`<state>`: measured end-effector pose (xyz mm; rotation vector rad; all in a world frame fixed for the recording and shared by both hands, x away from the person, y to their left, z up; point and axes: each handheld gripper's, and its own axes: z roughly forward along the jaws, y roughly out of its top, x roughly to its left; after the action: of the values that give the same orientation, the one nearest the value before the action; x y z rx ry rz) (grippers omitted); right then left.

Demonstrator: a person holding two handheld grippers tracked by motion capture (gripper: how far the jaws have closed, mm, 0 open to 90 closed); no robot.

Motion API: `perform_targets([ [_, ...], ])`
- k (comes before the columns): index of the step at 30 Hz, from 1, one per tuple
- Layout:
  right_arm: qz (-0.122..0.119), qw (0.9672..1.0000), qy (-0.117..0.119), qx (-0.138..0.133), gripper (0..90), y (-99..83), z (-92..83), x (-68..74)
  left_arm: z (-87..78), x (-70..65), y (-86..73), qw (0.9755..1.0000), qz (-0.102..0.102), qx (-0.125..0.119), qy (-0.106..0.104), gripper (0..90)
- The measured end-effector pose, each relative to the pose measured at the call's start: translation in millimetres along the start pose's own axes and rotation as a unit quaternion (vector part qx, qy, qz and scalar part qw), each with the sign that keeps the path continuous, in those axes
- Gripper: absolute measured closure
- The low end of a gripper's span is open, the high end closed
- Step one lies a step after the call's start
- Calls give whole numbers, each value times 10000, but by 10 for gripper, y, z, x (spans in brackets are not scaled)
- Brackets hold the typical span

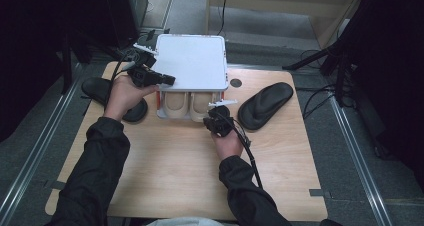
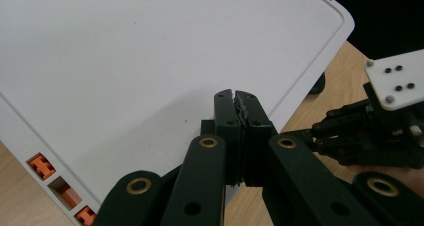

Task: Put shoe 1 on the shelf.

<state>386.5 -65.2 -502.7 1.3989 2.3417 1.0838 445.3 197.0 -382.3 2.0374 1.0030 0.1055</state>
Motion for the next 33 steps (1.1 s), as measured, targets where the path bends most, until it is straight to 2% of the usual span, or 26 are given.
perform_targets([
  [5,-19,10000,-69,16,900,66,65,-23,1,-1,1,10000,-7,-2,-3,892],
  [9,147,9999,-20,-22,900,98,98,-58,0,-4,2,10000,8,-2,-2,886],
  [15,176,9998,37,-24,900,93,92,-67,-5,4,0,10000,14,-10,-29,883],
  [18,81,9999,138,-38,900,52,13,-35,-4,14,2,9999,-4,-46,-97,868],
  [19,44,9998,180,-63,900,27,-41,-18,-2,14,2,9999,-32,-71,-89,822],
  [20,-1,9997,224,-85,900,6,-90,-9,-4,13,6,9999,-49,-61,-85,812],
  [22,-74,9994,293,-156,900,-34,-185,6,-13,6,13,10000,10,-28,-21,794],
  [25,-87,9986,456,-253,893,-94,-352,8,-53,2,15,10000,-37,16,81,721],
  [29,-219,9972,643,-297,831,-190,-563,1,-135,21,-2,9999,-25,-11,151,669],
  [33,-319,9966,735,-216,780,-282,-697,-19,-250,37,-26,9997,-148,-155,138,577],
])
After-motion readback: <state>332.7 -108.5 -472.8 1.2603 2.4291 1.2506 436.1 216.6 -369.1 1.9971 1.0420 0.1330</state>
